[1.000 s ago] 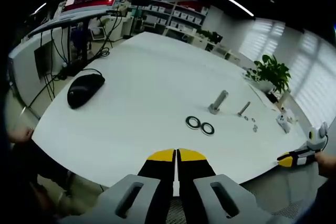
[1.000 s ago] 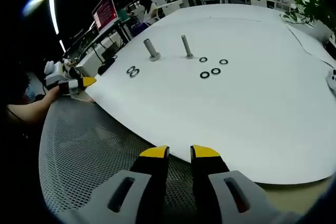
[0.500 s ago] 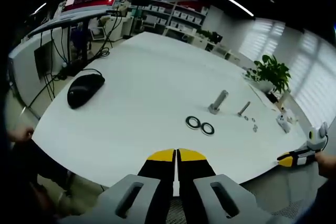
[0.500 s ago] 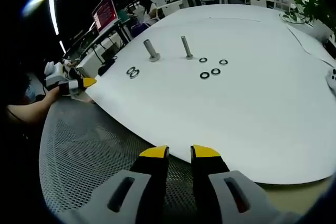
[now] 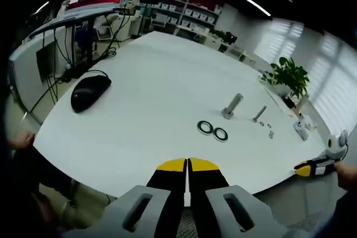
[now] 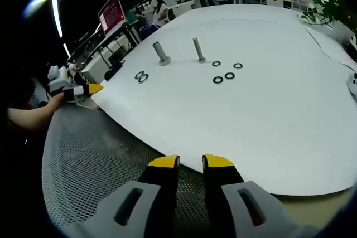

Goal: Place the washer onto the threaded stud by aligning its center hole with the stud, sliding it down to the base, and recovering from edge contact or off-axis alignment until the washer reaches the visible bottom stop.

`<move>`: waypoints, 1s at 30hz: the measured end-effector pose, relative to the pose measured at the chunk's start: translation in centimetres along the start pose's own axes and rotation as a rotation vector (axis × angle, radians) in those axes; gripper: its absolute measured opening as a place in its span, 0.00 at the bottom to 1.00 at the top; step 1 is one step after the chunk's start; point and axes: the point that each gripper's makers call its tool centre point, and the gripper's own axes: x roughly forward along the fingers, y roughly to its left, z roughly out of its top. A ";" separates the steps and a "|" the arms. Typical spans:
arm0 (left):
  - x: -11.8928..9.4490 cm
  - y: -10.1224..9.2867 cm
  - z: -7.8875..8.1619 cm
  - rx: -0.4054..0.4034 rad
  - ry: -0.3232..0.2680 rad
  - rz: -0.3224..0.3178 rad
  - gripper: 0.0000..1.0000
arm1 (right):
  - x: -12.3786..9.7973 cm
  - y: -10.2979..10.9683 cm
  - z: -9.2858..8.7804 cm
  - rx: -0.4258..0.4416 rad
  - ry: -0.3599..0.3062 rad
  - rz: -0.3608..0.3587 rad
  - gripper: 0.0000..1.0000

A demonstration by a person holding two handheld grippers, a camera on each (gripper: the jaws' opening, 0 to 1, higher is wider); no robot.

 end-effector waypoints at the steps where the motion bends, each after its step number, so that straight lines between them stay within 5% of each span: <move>1: 0.0 0.0 -0.1 0.000 0.003 0.001 0.00 | 0.0 0.0 0.0 -0.005 0.003 0.002 0.19; 8: 0.0 -0.1 -0.1 0.005 0.010 0.000 0.00 | -0.5 0.3 0.3 -0.033 0.003 0.010 0.18; 11: 0.0 0.0 -0.3 0.001 0.016 0.000 0.00 | -0.8 0.9 0.0 0.034 0.036 0.091 0.18; 16: 0.1 -0.1 -0.3 0.013 0.021 -0.004 0.00 | -1.5 0.6 0.3 -0.016 0.070 0.134 0.18; 24: 0.1 0.0 -0.4 0.022 0.026 -0.004 0.00 | -1.2 1.2 3.1 -0.121 0.071 0.185 0.18; 30: 0.1 0.0 -0.5 0.026 0.036 -0.001 0.00 | 0.3 0.2 7.0 -0.202 0.061 0.153 0.19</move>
